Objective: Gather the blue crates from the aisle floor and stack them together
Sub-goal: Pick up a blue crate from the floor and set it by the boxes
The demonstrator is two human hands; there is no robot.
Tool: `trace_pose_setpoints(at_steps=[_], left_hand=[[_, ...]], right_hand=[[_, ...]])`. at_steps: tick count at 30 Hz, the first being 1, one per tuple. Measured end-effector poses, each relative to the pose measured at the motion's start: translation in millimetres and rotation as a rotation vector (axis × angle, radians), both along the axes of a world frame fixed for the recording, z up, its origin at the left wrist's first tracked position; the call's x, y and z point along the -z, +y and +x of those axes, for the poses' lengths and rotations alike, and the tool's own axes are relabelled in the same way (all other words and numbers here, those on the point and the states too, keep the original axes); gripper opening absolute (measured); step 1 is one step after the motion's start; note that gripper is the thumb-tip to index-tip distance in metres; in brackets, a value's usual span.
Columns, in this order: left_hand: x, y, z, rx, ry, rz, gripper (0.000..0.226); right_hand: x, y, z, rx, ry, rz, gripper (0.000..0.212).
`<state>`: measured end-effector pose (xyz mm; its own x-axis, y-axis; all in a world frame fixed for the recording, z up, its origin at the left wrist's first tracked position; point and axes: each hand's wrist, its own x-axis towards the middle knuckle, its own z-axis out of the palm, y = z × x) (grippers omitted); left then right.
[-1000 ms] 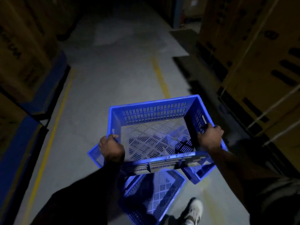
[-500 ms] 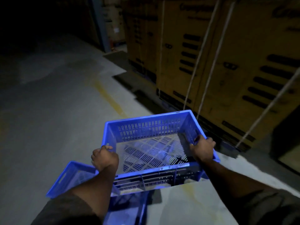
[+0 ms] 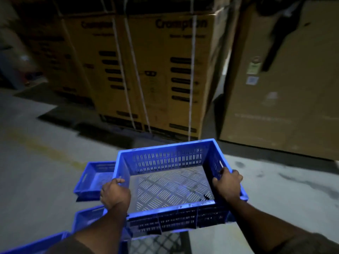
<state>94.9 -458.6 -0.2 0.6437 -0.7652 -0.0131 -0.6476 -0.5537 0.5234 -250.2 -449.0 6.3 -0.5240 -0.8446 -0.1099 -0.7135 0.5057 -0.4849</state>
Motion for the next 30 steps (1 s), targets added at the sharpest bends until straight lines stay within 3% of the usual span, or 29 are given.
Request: trace_pose_setpoints(at_steps=[6, 10, 22, 30], left_hand=[[6, -36, -104, 0.19, -0.031, 0.028, 0.036], [13, -67, -165, 0.316, -0.015, -0.038, 0.04], [16, -158, -356, 0.67, 0.011, 0.057, 0.027], [13, -182, -489, 0.736, -0.004, 0.054, 0.03]], right_hand=[[-8, 23, -103, 0.354, -0.044, -0.038, 0.057], [-4, 29, -151, 0.565, -0.031, 0.003, 0.039], [-1, 54, -287, 0.863, 0.015, 0.046, 0.039], [11, 51, -397, 0.94, 0.002, -0.005, 0.036]])
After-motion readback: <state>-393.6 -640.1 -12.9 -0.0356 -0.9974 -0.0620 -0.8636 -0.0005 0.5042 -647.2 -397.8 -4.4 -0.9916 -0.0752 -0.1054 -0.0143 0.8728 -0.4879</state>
